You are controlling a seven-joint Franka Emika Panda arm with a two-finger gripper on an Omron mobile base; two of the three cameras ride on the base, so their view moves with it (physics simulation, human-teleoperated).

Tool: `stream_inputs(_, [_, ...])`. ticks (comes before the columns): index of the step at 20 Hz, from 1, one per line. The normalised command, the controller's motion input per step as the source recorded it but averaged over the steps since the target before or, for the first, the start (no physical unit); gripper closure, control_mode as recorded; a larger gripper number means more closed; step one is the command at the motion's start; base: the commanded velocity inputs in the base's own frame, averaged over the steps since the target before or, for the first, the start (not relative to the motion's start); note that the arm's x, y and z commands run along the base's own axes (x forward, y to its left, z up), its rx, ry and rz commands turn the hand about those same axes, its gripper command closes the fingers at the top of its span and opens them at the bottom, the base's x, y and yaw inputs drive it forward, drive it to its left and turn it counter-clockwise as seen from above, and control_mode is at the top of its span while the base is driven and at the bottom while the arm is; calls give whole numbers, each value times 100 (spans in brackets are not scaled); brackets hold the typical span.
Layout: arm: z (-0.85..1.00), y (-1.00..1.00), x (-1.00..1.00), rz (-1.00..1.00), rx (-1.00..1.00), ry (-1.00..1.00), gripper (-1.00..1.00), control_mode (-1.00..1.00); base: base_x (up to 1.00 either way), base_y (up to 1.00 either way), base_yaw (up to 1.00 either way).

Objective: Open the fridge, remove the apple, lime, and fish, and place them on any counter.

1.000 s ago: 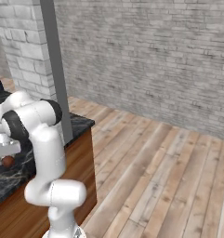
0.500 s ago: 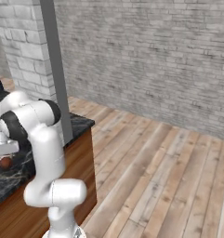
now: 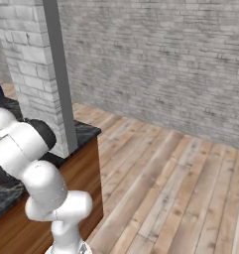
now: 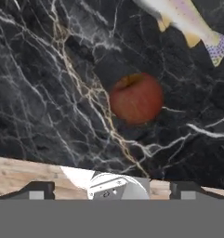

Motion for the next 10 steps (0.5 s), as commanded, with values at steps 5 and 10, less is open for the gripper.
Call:
stream_inputs(5, [88,-91,-30,-28,4,-27,-100,-100,0,0,0])
stream_inputs(10, [74,-90,-6,-41,9,-14,-100,-100,0,0,0])
